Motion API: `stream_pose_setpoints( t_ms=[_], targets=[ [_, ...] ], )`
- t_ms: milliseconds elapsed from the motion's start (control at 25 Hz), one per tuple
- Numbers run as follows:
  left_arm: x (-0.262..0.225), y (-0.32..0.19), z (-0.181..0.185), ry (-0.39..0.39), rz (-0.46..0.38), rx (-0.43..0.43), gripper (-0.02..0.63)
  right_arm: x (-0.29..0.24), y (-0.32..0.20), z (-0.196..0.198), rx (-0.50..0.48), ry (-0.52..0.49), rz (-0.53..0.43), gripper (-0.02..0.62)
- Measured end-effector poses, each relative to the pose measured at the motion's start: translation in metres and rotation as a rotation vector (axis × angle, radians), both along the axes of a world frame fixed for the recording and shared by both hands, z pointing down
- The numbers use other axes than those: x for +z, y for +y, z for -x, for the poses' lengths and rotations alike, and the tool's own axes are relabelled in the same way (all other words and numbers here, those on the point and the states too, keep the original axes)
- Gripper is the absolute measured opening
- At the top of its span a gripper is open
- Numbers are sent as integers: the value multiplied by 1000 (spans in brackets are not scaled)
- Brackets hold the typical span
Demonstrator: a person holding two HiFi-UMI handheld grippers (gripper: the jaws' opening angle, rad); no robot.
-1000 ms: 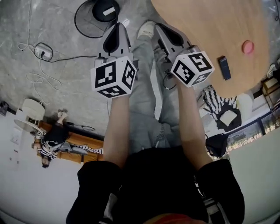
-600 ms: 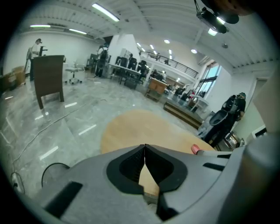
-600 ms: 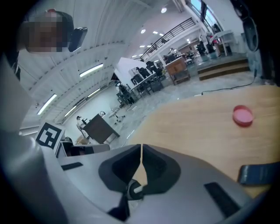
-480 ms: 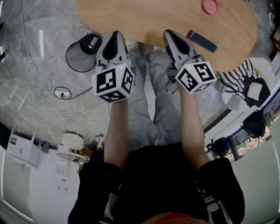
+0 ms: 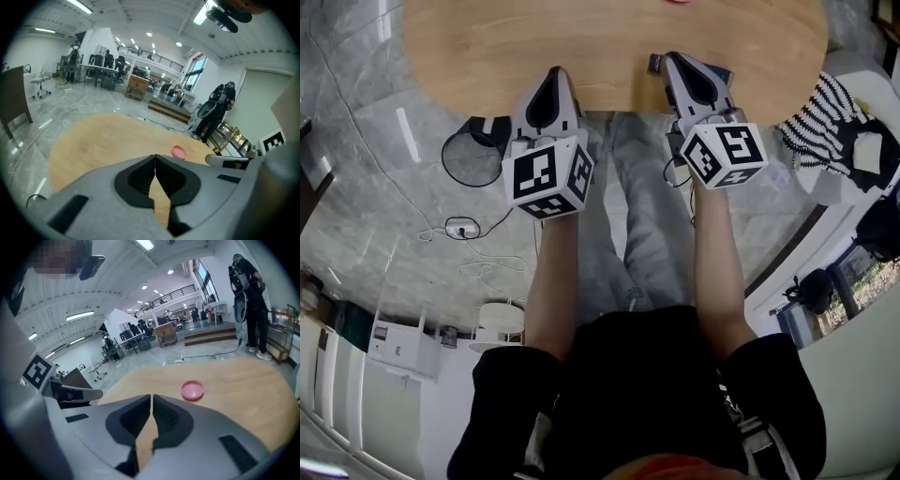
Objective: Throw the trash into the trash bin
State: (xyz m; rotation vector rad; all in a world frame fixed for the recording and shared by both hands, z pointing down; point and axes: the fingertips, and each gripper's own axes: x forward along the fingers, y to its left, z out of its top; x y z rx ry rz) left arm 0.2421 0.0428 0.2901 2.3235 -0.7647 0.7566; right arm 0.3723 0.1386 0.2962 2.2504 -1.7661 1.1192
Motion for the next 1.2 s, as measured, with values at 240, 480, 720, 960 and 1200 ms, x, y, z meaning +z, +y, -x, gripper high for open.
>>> stream_pose_setpoints(
  t_ms=[240,480,720,960,1200],
  targets=[
    [9,14,-41,-21,4,43,9,18,10,-42,-19,46,64,18],
    [28,15,-76,-37,17,36,9,49,2,-70,-110,83,122,20],
    [48,22,-107,-49,34,38,9,80,-10,-90,-271,202,222,20],
    [69,19,-115,-58,40,30,9,108,-36,-97,-432,366,290,20],
    [80,18,-107,-59,54,-23,9,124,-51,-89,-571,437,304,20]
  ],
)
